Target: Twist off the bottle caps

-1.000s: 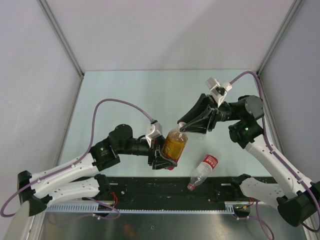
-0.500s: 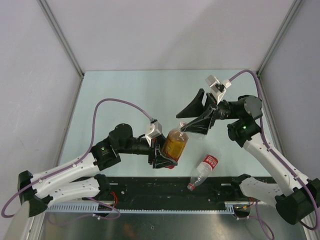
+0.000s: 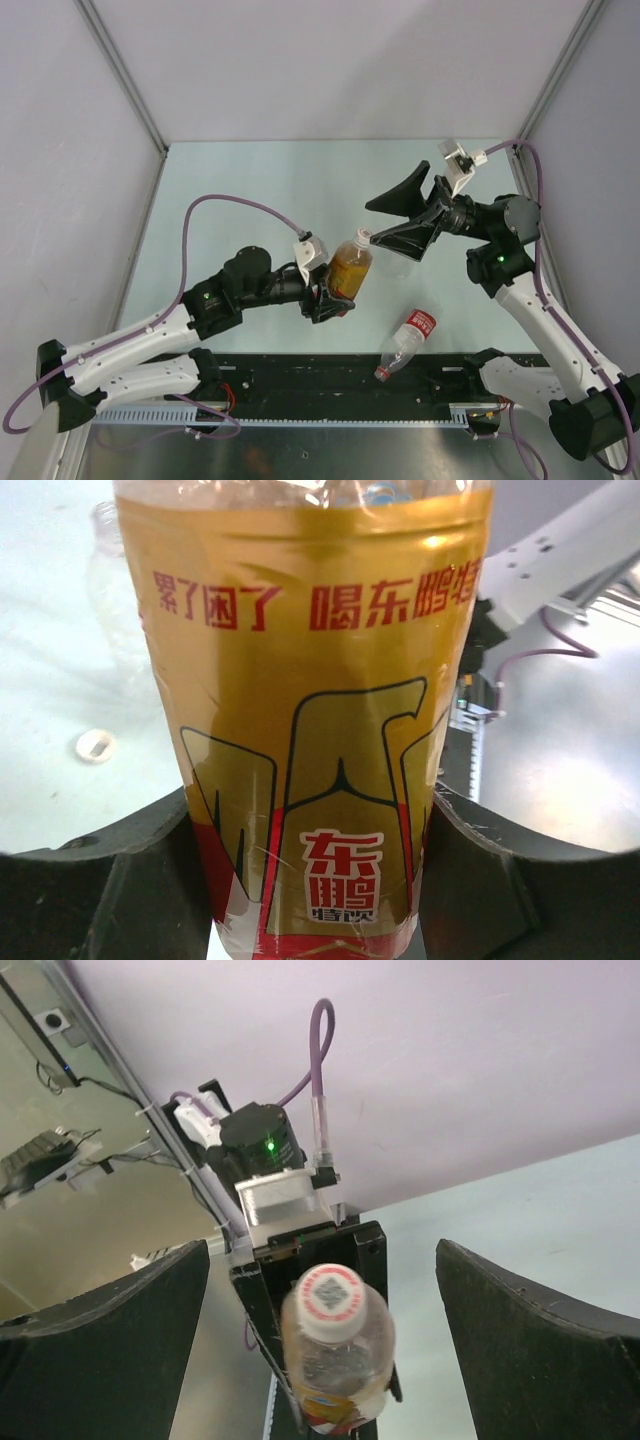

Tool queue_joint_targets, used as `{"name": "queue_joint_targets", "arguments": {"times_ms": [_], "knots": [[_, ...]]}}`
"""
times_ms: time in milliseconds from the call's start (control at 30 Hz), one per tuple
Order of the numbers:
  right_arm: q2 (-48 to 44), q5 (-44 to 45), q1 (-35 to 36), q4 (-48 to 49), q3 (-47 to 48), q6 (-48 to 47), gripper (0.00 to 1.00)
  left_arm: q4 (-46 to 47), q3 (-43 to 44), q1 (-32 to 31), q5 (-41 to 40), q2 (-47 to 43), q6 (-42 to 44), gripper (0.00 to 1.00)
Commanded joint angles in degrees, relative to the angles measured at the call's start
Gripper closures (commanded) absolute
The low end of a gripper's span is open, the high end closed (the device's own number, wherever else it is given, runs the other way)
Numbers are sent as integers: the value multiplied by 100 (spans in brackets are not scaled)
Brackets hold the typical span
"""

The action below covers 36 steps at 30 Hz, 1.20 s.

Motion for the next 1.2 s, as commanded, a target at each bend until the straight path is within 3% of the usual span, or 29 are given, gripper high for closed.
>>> {"name": "queue_joint_targets", "arguments": {"times_ms": [0,233,700,900,1000,1167], "knots": [[-216,728,-86,-444,48,-266,1,-333,317,-23,-1082,-38,230,100],[-195,1614,-159,-1086,69,-277,1,-1000,562,-140,-2500,261,204,100],[25,3188,105,-3022,489,-652,1,-2316,1481,-1117,-5579,1417,239,100],[458,3466,345,-3867,845,-775,11,-2608,1713,-1299,-6126,1748,177,100],[633,3474,438,-4055,911,-776,20,-2640,1728,-1312,-6176,1776,147,100],[794,3438,541,-4275,980,-829,26,-2670,1709,-1315,-6157,1770,97,100]]}}
